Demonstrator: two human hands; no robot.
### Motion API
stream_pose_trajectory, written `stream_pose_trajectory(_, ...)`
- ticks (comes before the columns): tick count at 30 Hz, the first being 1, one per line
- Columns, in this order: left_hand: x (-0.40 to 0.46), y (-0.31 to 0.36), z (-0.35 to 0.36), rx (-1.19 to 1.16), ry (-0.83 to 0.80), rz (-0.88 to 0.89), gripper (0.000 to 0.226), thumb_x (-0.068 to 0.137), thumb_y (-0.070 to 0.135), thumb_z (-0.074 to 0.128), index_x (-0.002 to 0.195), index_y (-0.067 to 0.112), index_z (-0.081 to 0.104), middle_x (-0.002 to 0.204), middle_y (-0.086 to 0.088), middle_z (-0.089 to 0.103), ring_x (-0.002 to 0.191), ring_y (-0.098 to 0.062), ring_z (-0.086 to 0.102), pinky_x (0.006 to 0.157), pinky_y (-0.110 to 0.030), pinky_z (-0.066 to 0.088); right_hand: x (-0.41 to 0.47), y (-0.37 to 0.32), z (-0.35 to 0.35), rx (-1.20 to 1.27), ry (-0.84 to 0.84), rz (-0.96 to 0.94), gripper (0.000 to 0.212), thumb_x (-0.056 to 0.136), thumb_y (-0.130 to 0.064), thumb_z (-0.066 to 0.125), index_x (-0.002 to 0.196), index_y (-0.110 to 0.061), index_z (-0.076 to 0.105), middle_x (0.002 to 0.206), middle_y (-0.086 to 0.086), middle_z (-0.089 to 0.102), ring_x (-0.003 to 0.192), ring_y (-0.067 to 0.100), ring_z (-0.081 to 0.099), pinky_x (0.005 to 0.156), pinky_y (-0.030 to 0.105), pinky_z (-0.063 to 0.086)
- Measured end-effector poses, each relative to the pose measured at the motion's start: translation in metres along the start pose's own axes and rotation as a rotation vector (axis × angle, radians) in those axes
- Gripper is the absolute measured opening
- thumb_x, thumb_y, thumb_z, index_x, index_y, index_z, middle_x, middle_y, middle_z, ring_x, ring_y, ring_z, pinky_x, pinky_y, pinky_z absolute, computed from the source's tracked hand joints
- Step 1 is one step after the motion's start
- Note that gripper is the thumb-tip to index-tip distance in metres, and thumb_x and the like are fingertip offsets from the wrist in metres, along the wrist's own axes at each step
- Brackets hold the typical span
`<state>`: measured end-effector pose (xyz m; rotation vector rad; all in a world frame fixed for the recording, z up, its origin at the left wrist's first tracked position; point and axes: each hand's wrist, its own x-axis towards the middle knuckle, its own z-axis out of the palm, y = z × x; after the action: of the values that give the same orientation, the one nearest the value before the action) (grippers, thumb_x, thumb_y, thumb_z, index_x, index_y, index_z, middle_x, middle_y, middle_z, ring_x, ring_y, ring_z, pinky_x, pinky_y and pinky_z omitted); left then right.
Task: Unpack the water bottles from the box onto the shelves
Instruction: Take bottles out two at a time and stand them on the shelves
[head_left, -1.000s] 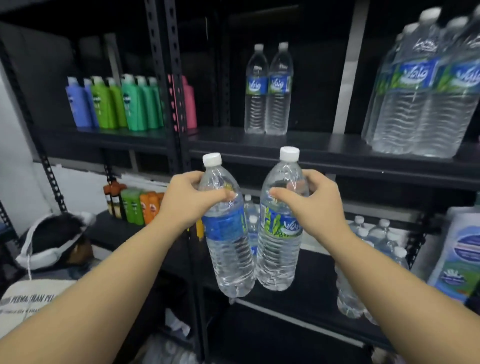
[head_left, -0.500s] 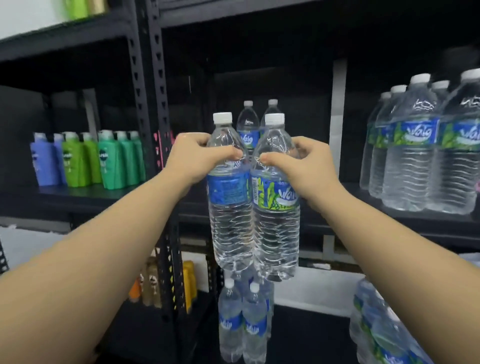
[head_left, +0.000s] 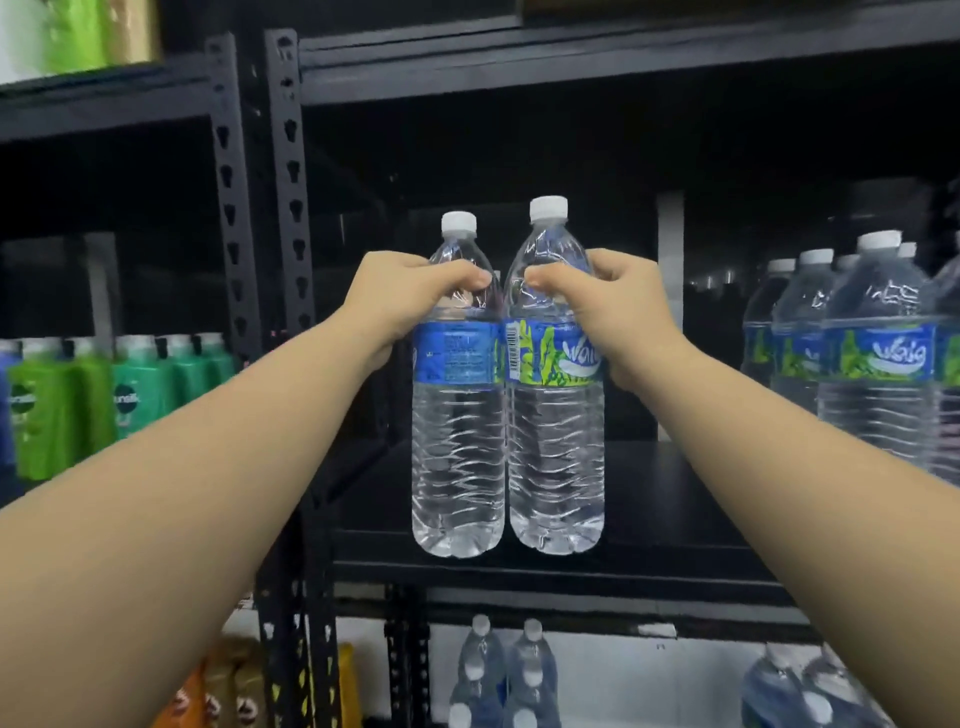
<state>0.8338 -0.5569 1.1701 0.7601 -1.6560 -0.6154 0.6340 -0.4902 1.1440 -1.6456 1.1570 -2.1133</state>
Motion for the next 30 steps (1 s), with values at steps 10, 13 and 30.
stream_pose_trajectory(10, 0.033, -0.050, 0.017, -0.014, -0.019, -0.066, 0.043, 0.064, 0.049, 0.093, 0.079, 0.012, 0.077, 0.078, -0.001, 0.079, 0.069, -0.011, 0.073, 0.071, -0.037, 0.061, 0.022, 0.051, 0.014, -0.069, 0.017, 0.110, 0.041, 0.065, -0.042, 0.094, 0.095, -0.018, 0.080, 0.088, 0.004, 0.081, 0.083, 0.025, 0.081, 0.084, 0.054, 0.065)
stream_pose_trajectory(13, 0.031, -0.069, 0.032, -0.005, 0.013, -0.044, 0.055, 0.063, 0.072, 0.080, 0.090, 0.024, 0.075, 0.089, 0.007, 0.079, 0.087, -0.013, 0.076, 0.079, -0.037, 0.059, 0.021, 0.066, 0.017, -0.138, 0.060, 0.075, 0.042, 0.071, -0.054, 0.087, 0.102, -0.027, 0.078, 0.092, -0.003, 0.081, 0.088, 0.018, 0.079, 0.090, 0.049, 0.063)
stream_pose_trajectory(30, -0.066, -0.167, 0.055, -0.044, -0.074, -0.030, 0.093, 0.055, 0.060, 0.089, 0.134, 0.050, 0.042, 0.112, 0.033, 0.071, 0.105, 0.011, 0.068, 0.094, -0.026, 0.051, -0.087, 0.133, -0.004, -0.325, -0.075, 0.137, 0.082, 0.076, -0.046, 0.090, 0.145, -0.040, 0.047, 0.110, -0.032, 0.072, 0.100, -0.016, 0.066, 0.082, 0.010, 0.046)
